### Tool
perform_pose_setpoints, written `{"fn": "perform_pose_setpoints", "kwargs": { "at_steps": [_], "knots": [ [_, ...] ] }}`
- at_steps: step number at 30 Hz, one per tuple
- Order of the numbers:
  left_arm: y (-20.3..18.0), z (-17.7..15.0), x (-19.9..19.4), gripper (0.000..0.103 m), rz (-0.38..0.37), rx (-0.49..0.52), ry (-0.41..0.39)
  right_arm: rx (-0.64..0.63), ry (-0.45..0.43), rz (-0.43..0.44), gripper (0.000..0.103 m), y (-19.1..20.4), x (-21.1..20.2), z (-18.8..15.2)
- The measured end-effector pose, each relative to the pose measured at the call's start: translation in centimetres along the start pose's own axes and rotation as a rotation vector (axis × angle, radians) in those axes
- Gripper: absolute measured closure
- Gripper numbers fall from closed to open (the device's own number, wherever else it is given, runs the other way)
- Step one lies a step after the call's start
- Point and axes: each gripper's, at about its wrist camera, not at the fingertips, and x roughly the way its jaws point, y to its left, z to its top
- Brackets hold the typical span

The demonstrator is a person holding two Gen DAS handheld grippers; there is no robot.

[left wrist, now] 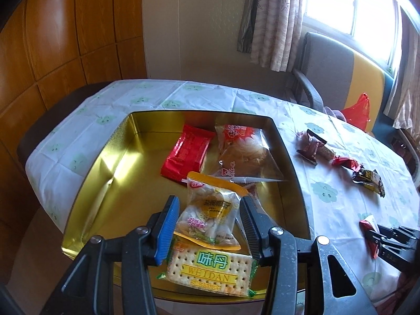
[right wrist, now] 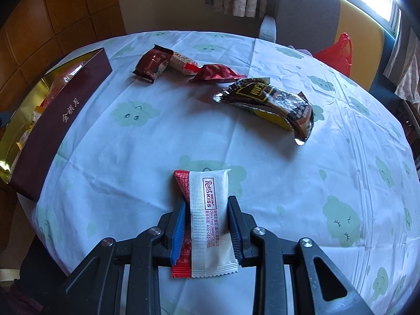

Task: Organize snacks
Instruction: 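Carry the Rusk Kiss packet into the gold tin and release it with the right tool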

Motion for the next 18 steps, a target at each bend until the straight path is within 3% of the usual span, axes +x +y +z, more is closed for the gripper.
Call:
{"fn": "perform_pose_setpoints", "kwargs": {
  "at_steps": [8,18],
  "knots": [
    [0.9,-0.1,0.4,0.053,0.040,-0.023,0.000,0.011,-0.020,0.122,0.073,2.7,-1.6,1.4],
    [3.4,0.3,0.3,0.053,0.122,-0.108,-0.042,-0.049,-0.072,0.426,0.073,11.1,-5.0,6.2]
  ]
}}
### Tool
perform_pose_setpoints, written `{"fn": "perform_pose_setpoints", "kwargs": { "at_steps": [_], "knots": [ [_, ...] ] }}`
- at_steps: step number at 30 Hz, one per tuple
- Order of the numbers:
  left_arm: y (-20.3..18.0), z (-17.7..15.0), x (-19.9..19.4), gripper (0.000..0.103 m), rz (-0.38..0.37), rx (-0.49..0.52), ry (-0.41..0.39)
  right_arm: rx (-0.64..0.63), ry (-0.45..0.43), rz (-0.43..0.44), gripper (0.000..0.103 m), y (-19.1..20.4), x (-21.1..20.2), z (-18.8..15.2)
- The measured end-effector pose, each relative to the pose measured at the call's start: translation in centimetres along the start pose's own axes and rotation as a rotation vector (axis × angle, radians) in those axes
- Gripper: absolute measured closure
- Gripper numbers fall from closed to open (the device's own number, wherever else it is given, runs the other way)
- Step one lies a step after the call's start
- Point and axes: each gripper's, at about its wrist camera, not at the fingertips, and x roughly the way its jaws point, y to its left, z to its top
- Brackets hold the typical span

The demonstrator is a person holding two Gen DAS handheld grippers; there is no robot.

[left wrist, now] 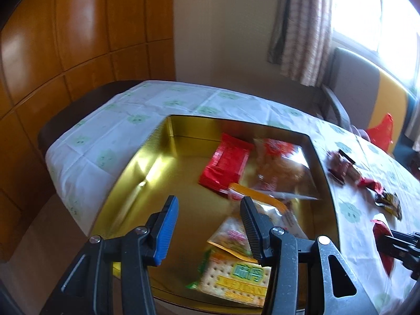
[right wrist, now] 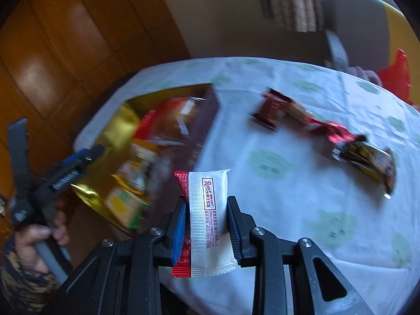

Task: Organize snacks
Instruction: 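Carry the Rusk Kiss packet into the gold tin and release it with the right tool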

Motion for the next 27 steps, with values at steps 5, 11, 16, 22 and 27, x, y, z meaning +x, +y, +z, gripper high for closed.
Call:
{"fn": "perform_pose_setpoints", "kwargs": {
  "at_steps": [5,11,16,22,27],
  "knots": [
    [1.1,0.2,0.4,0.053,0.018,-0.027,0.002,-0.035,0.013,0.067,0.073,4.2,2.6,2.4],
    [1.3,-0.1,1.2,0.053,0.017,-0.026,0.021,-0.108,0.074,0.062,0.070,7.0,6.9,2.9],
    [1.2,-0.5,1.7,0.053,0.017,-0.022,0.035,-0.144,0.137,0.029,0.069,7.1,9.3,1.5],
    [0.8,-0.9,2.0,0.053,0.014,-0.008,0.047,-0.158,0.097,0.030,0.066,6.7,8.1,0.8],
    [0.5,-0.7,1.5,0.053,0.007,0.004,0.032,-0.153,0.061,0.007,0.066,6.3,7.0,0.4]
  ]
}}
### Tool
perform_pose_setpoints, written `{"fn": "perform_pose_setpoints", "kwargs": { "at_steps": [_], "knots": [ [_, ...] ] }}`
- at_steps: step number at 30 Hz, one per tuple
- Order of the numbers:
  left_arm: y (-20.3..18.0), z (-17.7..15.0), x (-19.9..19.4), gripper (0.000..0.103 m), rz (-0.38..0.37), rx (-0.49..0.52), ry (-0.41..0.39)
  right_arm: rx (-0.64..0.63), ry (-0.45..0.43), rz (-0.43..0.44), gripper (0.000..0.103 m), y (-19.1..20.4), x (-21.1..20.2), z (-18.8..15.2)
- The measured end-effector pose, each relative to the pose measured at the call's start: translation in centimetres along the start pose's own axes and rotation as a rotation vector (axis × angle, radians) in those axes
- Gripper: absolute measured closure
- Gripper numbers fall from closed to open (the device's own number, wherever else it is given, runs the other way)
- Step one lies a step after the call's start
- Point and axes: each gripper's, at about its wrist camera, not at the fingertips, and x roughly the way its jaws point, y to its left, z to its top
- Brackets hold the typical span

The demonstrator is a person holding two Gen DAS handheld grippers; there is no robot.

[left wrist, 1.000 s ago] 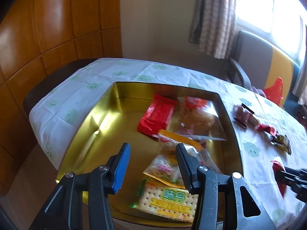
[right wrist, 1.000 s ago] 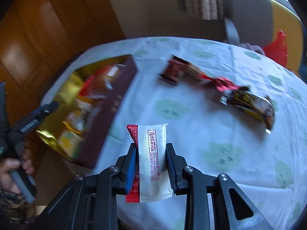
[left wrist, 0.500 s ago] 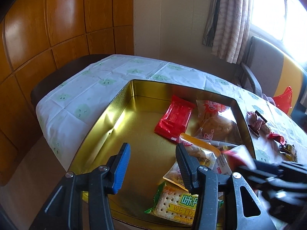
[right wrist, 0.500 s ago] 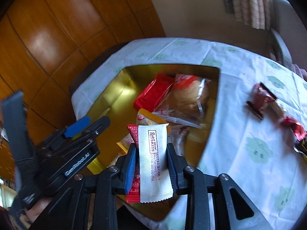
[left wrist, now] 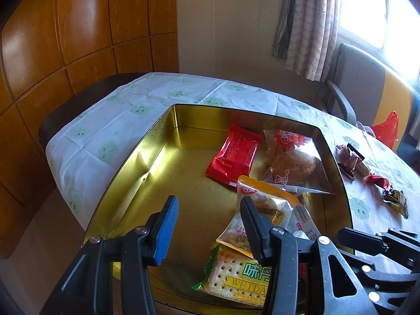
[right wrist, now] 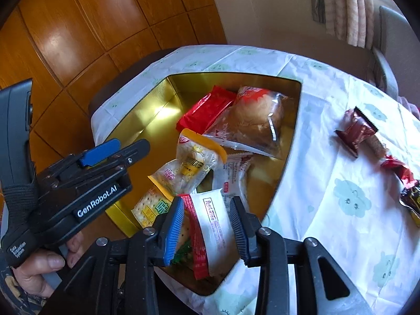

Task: Organize snacks
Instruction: 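Carry the Rusk Kiss packet into the gold tin and release it with the right tool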

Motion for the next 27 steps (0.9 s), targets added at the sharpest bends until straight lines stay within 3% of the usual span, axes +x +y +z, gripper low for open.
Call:
{"fn": "perform_pose_setpoints", "kwargs": {
  "at_steps": [12,27],
  "knots": [
    [-1.2,0.2,-1.3,0.053,-0.026,0.037,-0.027,0.051,-0.095,-0.067,0.066,-1.5,-4.3,-1.6],
    [-3.2,-0.2,-2.1,0.053,-0.045,0.099,-0.038,0.194,-0.097,-0.163,0.066,-7.0,-6.1,-4.4]
  ]
}}
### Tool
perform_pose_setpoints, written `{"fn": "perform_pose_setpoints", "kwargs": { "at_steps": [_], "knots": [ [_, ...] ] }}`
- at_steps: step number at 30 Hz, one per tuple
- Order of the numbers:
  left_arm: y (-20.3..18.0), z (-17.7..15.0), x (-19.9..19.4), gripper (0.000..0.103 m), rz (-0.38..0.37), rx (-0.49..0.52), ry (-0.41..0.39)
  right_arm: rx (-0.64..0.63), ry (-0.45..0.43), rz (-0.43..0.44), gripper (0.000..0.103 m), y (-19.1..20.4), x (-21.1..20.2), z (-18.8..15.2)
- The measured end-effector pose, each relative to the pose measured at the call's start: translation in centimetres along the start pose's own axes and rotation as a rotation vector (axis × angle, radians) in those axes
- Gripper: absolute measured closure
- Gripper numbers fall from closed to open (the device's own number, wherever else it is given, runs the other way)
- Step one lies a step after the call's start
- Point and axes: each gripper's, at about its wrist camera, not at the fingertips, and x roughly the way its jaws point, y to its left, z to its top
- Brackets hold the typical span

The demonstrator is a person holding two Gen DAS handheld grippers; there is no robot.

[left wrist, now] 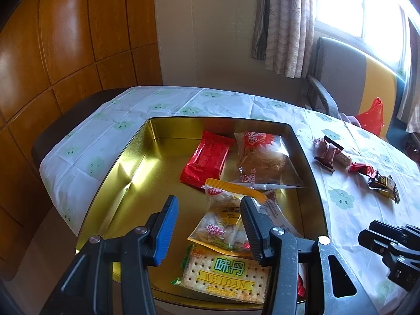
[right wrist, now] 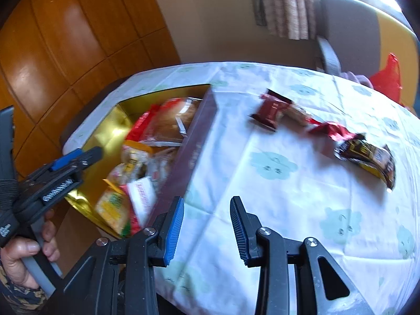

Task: Organize snacks
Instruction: 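Carry the Rusk Kiss packet into the gold tin and release it with the right tool, then reach the left tool to the dark red wrapped candy and grasp it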

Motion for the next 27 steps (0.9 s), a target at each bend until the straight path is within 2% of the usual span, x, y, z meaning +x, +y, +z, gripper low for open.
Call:
{"fn": "perform_pose_setpoints", "kwargs": {
  "at_steps": [15,18,22,27],
  "knots": [
    [-3.3,0.7,-0.3,0.053,-0.048,0.100,-0.001,0.165,0.037,-0.136,0.066,-8.6,-0.6,-3.0],
    [-4.7,1.5,-0.5,0.053,-0.085,0.142,-0.004,0.191,0.048,-0.172,0.066,-10.0,-0.6,-3.9],
    [-7.4,2.7,-0.4,0.052,-0.169,0.194,0.013,0.223,0.046,-0.166,0.066,-11.2,-0.9,-4.7],
    [-11.6,4.8,0.8,0.043,-0.305,0.242,0.088,0.196,0.041,-0.167,0.065,-11.0,-0.8,-4.7]
  ]
}}
